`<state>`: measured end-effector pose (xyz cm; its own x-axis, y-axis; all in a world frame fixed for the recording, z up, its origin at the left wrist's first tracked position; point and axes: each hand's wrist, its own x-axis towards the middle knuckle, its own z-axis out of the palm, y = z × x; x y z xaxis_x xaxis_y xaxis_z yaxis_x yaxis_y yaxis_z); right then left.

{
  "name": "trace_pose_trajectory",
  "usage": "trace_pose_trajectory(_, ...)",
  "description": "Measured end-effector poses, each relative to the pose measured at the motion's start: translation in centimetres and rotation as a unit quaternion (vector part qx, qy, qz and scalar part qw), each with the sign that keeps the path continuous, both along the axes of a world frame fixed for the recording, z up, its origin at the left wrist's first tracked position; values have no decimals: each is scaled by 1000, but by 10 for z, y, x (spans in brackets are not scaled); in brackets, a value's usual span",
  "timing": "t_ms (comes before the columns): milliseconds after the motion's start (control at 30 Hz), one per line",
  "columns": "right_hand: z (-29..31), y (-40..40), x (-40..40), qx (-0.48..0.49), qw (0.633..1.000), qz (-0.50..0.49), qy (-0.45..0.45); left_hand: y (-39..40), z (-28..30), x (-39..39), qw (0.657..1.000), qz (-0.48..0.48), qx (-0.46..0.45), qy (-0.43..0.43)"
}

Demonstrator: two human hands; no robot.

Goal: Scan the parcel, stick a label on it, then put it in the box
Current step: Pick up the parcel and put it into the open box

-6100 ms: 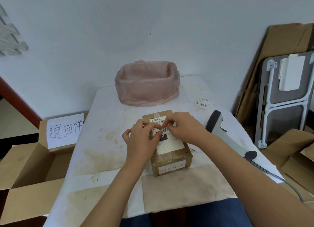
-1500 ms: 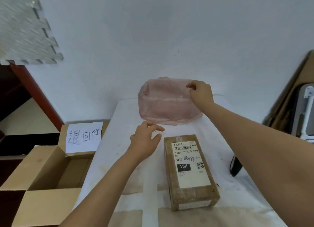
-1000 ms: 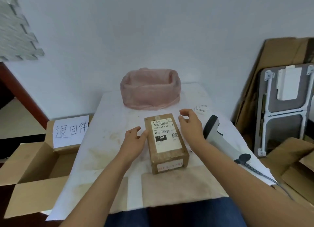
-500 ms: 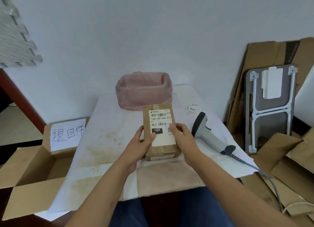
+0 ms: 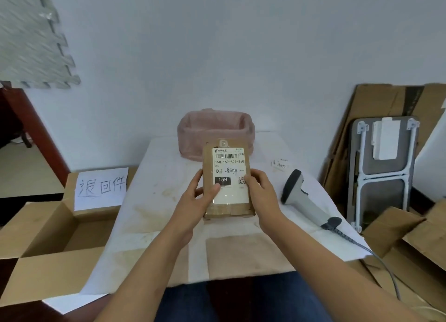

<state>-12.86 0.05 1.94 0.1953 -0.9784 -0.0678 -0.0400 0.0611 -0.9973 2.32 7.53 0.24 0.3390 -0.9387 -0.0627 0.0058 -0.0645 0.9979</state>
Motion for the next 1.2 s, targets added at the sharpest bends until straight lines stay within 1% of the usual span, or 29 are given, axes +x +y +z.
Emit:
trace_pose_trajectory(200, 6, 15, 58, -40, 994, 52, 83, 23, 2, 72, 997, 71, -17, -1)
trace_pose_trajectory(300, 8, 21, 92, -56, 992, 64, 89, 42, 1, 123, 991, 129, -21, 4)
trace_pose_trajectory(367, 9, 24, 117, -65, 990, 78, 96, 53, -4, 161, 983, 184, -28, 14)
trace_pose_trajectory(433, 9, 26, 141, -72, 986, 93, 116, 65, -9, 197, 971, 237, -23, 5)
trace_pose_trajectory(600, 4, 33, 206, -98, 973, 140, 153, 88, -32, 271, 949, 314, -20, -1)
trace_pose_trajectory(733, -5, 38, 260, -131, 953, 183, 203, 92, -80, 321, 944, 324, 55, -3)
trace_pose_trajectory(833, -19, 38, 292, -153, 934, 217, 237, 89, -127, 350, 941, 314, 125, -27)
trace_pose_trajectory(967, -34, 30, 317, -159, 921, 240, 262, 74, -166, 372, 937, 305, 169, -37)
trace_pose_trajectory(1033, -39, 23, 326, -159, 921, 236, 265, 63, -175, 376, 941, 289, 178, -5)
trace_pose_trajectory(1133, -48, 15, 335, -151, 927, 228, 257, 47, -190, 384, 937, 264, 212, 83)
trace_pose_trajectory(1200, -53, 11, 338, -144, 930, 224, 254, 39, -201, 390, 932, 247, 248, 99)
